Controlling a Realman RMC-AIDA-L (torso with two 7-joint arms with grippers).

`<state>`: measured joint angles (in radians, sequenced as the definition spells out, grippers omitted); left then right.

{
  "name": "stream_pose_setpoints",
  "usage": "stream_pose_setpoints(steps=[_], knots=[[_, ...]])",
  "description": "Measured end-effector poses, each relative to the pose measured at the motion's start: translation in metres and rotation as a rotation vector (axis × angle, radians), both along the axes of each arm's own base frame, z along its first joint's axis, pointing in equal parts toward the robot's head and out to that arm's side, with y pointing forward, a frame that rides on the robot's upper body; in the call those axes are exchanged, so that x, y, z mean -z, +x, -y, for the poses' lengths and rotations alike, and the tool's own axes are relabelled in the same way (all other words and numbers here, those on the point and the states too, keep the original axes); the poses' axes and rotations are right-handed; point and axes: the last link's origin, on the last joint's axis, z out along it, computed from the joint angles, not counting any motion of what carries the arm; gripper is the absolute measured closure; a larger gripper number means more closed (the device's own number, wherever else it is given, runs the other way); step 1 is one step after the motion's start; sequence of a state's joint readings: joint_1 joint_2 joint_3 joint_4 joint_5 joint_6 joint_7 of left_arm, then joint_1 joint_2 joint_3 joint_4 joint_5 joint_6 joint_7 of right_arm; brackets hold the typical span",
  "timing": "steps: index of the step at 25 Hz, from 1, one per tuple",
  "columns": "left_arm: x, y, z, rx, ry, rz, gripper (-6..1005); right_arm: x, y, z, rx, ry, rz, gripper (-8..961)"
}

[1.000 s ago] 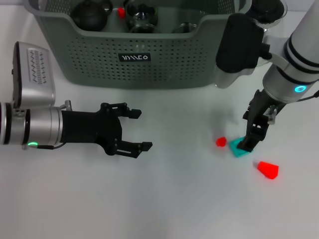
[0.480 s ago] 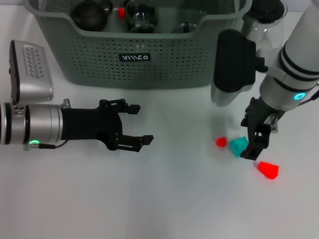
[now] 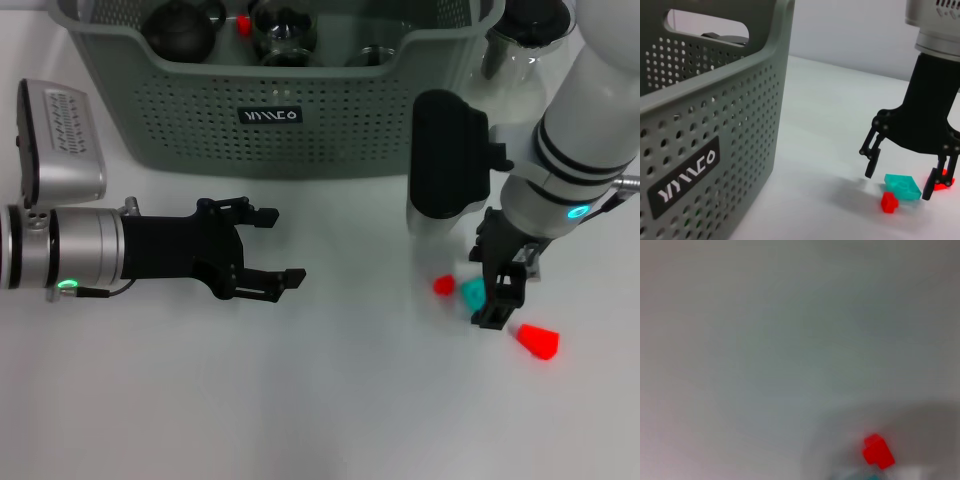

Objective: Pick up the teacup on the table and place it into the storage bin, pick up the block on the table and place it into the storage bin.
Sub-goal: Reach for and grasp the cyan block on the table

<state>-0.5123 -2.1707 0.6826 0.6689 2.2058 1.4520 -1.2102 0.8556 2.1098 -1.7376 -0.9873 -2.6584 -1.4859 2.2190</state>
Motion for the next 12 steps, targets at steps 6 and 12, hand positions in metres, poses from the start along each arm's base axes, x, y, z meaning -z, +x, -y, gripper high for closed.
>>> stream_pose_setpoints(steps=[6, 12], knots=[[-0.0001, -0.0007, -0.0007, -0.006, 0.004, -0.004, 110, 0.0068, 0.0014, 0.0015, 0.011, -0.013, -0.017, 116], [0.0001, -0.0011, -0.0004, -0.012, 0.000, -0.005, 110, 0.0063, 0.0035, 0.0028, 0.020, -0.014, -0.006, 198]])
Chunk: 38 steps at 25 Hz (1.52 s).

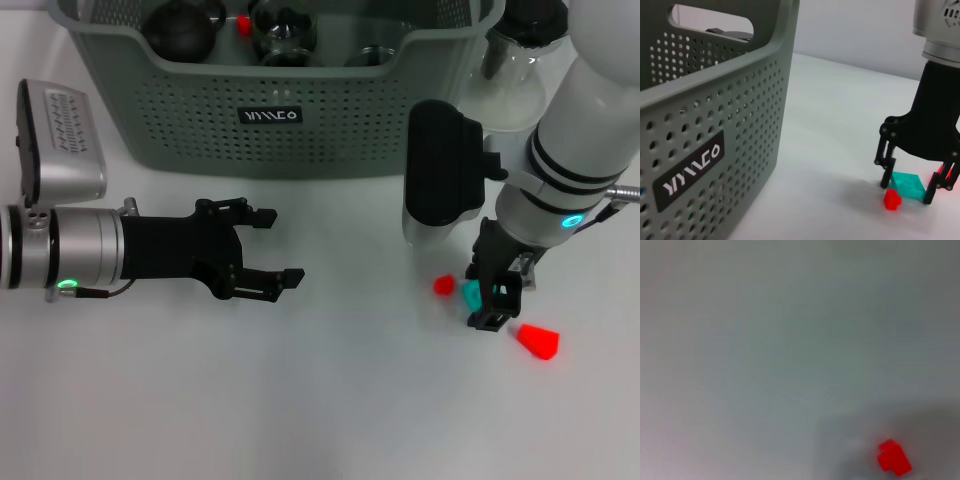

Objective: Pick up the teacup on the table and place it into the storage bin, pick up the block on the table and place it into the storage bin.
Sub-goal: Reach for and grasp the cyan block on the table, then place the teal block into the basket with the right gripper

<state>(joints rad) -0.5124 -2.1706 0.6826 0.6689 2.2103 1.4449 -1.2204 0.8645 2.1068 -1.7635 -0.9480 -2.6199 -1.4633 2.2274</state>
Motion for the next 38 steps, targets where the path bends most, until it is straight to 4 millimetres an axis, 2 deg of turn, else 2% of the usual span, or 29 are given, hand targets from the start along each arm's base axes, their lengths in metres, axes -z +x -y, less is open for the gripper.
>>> stream_pose_setpoints(steps=[10, 12, 15, 19, 22, 25, 29, 31, 33, 38], knots=[[0.000, 0.000, 0.000, 0.000, -0.002, -0.003, 110, -0.010, -0.007, -0.003, 0.037, 0.020, -0.025, 518], [0.000, 0.000, 0.000, 0.000, -0.003, -0.004, 110, -0.019, -0.018, -0.003, 0.057, 0.023, -0.063, 518], [-0.001, 0.000, 0.000, 0.004, -0.003, -0.004, 110, -0.035, -0.042, -0.003, 0.081, 0.030, -0.153, 518], [-0.002, 0.000, 0.000, 0.012, -0.001, -0.008, 110, -0.065, -0.094, -0.008, 0.092, 0.071, -0.362, 519], [-0.002, 0.001, -0.001, 0.028, 0.002, -0.014, 110, -0.086, -0.138, -0.023, 0.107, 0.123, -0.570, 519], [-0.002, 0.002, -0.002, 0.044, 0.005, -0.020, 111, -0.097, -0.173, -0.041, 0.104, 0.187, -0.732, 519], [-0.005, 0.003, -0.005, 0.057, 0.013, -0.030, 111, -0.099, -0.203, -0.069, 0.105, 0.281, -0.825, 518], [-0.007, 0.004, -0.006, 0.063, 0.018, -0.034, 110, -0.094, -0.209, -0.084, 0.116, 0.326, -0.823, 518], [-0.008, 0.004, -0.007, 0.068, 0.021, -0.036, 110, -0.086, -0.208, -0.101, 0.116, 0.391, -0.800, 518], [-0.009, 0.006, -0.008, 0.073, 0.026, -0.035, 110, -0.061, -0.197, -0.128, 0.057, 0.528, -0.734, 518]])
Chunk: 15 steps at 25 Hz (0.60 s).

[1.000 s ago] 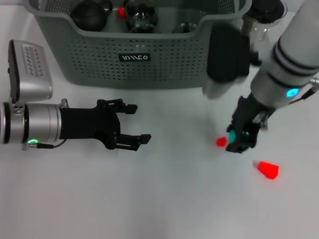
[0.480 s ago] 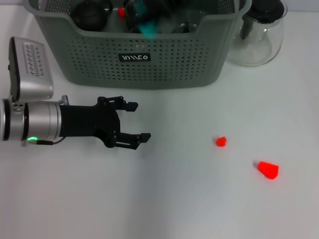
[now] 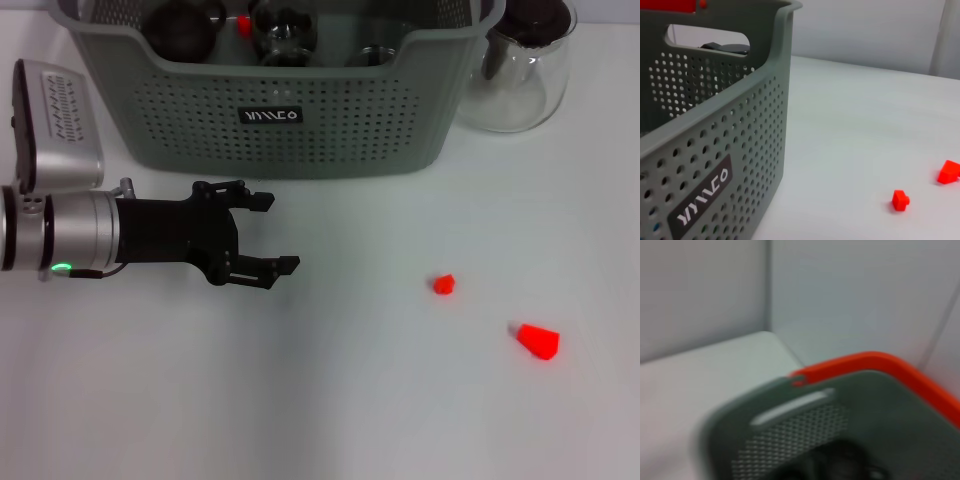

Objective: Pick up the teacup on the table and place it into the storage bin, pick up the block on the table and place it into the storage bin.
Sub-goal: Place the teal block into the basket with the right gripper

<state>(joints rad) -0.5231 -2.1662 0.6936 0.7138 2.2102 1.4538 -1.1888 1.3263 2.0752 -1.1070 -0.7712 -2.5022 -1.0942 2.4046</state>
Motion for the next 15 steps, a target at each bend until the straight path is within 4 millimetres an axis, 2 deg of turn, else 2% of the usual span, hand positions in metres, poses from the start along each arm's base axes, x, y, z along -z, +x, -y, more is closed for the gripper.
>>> stream_pose_setpoints(steps=[6, 15], knots=[[0.000, 0.002, -0.001, 0.004, 0.001, 0.003, 111, 0.028, 0.015, -0.008, -0.018, 0.072, 0.060, 519], [0.000, 0.002, -0.001, 0.005, 0.001, 0.003, 110, 0.045, 0.038, -0.005, -0.004, 0.066, 0.110, 500]])
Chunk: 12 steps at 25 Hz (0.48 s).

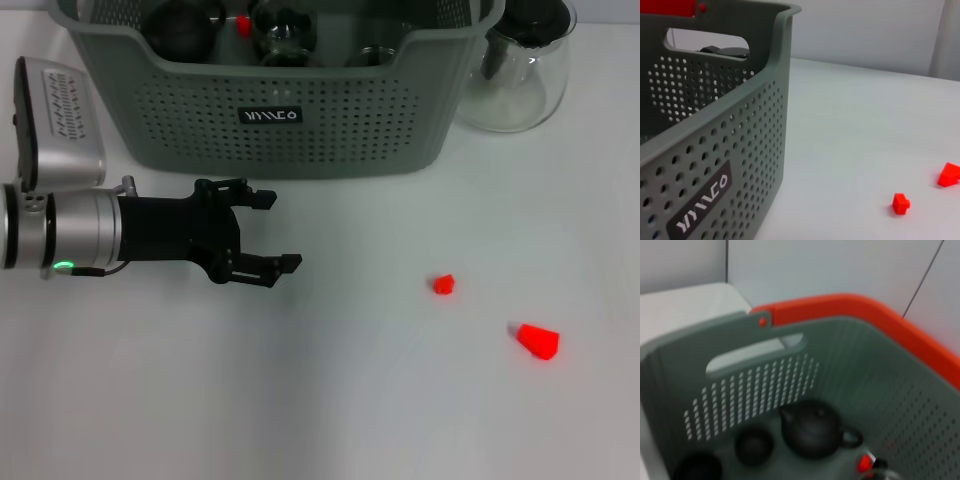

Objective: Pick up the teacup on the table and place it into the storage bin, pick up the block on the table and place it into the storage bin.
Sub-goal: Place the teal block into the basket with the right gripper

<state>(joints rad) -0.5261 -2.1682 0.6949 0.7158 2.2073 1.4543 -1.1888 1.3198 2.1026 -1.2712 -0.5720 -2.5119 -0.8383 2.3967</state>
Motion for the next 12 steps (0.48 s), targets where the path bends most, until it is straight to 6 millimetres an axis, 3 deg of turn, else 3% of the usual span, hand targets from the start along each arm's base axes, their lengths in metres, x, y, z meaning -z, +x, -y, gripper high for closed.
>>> stream_pose_setpoints(steps=[6, 11, 12], knots=[[0.000, 0.000, 0.000, -0.001, -0.002, 0.001, 111, 0.003, 0.009, 0.001, 0.003, 0.006, 0.006, 445], [0.001, -0.001, 0.001, -0.003, -0.003, 0.001, 110, 0.005, 0.014, 0.002, -0.003, 0.015, 0.013, 199], [0.001, -0.001, 0.001, -0.004, -0.003, 0.001, 110, 0.006, 0.014, 0.002, -0.010, 0.013, 0.019, 197]])
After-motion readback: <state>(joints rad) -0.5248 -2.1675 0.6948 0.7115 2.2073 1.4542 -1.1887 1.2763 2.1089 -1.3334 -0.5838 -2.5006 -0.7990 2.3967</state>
